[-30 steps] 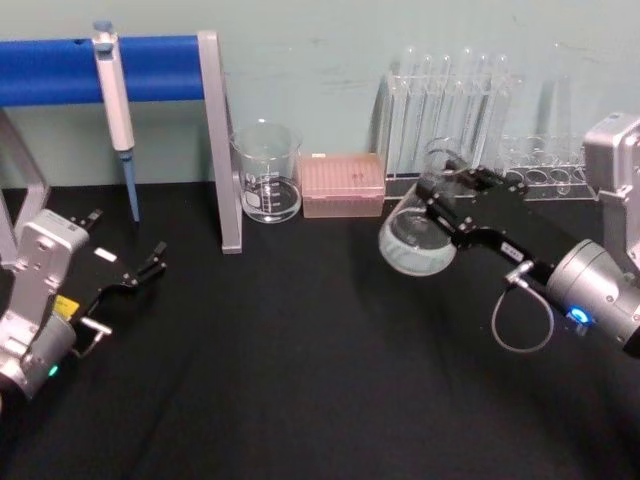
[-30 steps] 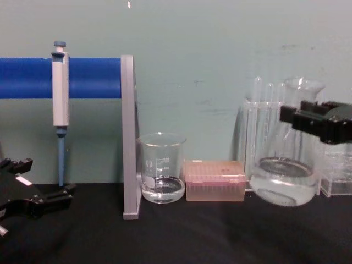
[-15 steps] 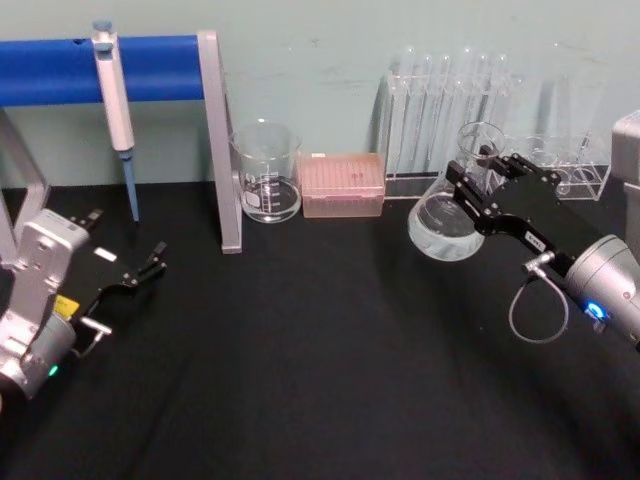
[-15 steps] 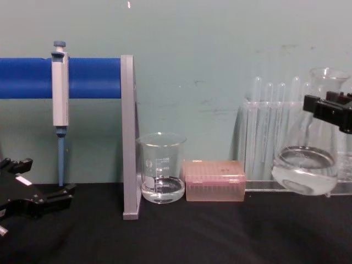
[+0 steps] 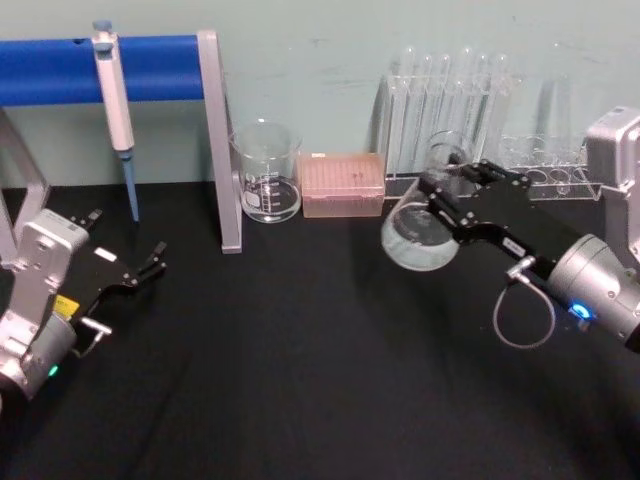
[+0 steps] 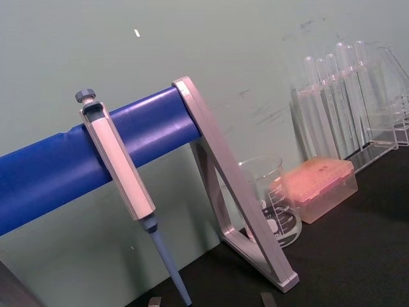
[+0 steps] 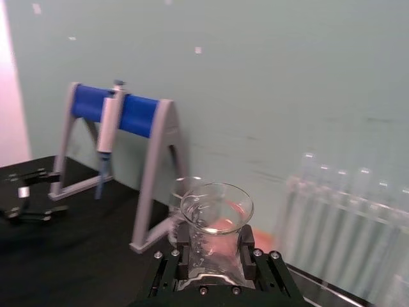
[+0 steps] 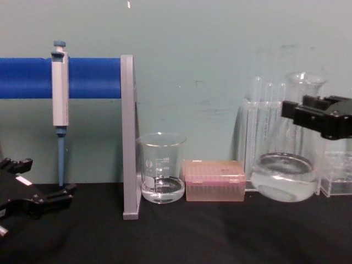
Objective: Grasp the erlenmeyer flask with one hand, shake it three times, then place it back.
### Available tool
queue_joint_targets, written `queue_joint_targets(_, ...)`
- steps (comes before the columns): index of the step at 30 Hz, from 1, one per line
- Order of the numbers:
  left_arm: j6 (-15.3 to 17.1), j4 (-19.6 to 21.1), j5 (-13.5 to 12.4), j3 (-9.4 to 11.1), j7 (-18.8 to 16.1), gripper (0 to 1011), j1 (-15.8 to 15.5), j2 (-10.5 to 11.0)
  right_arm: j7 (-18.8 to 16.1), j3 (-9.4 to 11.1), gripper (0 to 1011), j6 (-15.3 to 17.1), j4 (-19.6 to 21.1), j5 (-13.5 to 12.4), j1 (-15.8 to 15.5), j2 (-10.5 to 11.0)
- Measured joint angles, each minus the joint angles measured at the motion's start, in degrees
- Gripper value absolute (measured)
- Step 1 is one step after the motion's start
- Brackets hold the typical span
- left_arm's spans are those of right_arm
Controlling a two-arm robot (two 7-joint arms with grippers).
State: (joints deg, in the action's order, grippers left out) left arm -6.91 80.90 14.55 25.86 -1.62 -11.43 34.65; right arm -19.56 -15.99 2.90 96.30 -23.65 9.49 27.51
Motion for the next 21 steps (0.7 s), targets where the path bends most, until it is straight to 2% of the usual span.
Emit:
queue_joint_targets(5, 0.0, 0.0, 0.0, 0.0, 0.0, 1001, 0.0, 0.0, -4.8, -2.1, 453, -0.6, -1.1, -0.2, 2.0, 0.0)
queue_joint_targets(6, 0.0, 0.0, 0.0, 0.0, 0.0, 1001, 0.0, 0.0, -4.8, -2.1, 453, -0.6, -1.1, -0.2, 2.0, 0.0)
queue_joint_targets(13, 0.0, 0.0, 0.0, 0.0, 0.0, 1001, 0.0, 0.0, -12.1, -6.3, 456, -2.9, -2.9, -1.4, 5.4, 0.4)
queue_joint_targets(21, 0.0, 0.0, 0.0, 0.0, 0.0, 1001, 0.0, 0.0, -16.6, -9.4, 453, -4.4, -4.0, -2.8, 7.6, 1.0)
